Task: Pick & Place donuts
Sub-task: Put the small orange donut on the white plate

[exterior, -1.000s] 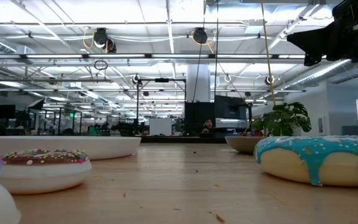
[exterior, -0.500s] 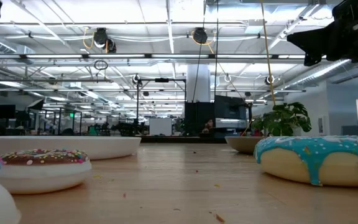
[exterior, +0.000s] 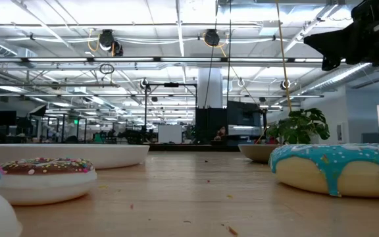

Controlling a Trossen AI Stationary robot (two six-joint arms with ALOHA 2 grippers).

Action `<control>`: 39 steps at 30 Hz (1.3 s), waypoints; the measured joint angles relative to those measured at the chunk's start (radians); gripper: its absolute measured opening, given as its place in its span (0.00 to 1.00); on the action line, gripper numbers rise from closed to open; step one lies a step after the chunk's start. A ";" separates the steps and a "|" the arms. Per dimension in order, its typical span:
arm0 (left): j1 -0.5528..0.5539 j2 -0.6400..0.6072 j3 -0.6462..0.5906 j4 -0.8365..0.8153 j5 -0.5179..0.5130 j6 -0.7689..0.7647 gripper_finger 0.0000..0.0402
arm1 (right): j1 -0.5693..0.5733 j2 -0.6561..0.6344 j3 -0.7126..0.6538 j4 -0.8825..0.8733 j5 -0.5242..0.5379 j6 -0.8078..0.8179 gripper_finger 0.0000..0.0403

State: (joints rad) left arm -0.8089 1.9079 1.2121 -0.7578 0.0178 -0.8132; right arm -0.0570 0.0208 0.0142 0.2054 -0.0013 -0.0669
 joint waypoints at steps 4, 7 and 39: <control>0.000 0.000 0.000 0.000 0.008 0.000 0.81 | 0.000 0.000 0.000 0.000 0.000 0.000 0.00; 0.000 0.000 0.000 -0.001 0.009 -0.001 0.74 | 0.000 0.000 0.000 0.000 0.000 0.002 0.00; 0.057 -0.296 0.013 -0.190 0.064 -0.162 0.60 | 0.000 0.000 0.000 0.000 0.000 0.002 0.00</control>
State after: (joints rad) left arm -0.7519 1.6118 1.2251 -0.9474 0.0822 -0.9754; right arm -0.0570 0.0212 0.0143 0.2054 -0.0013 -0.0647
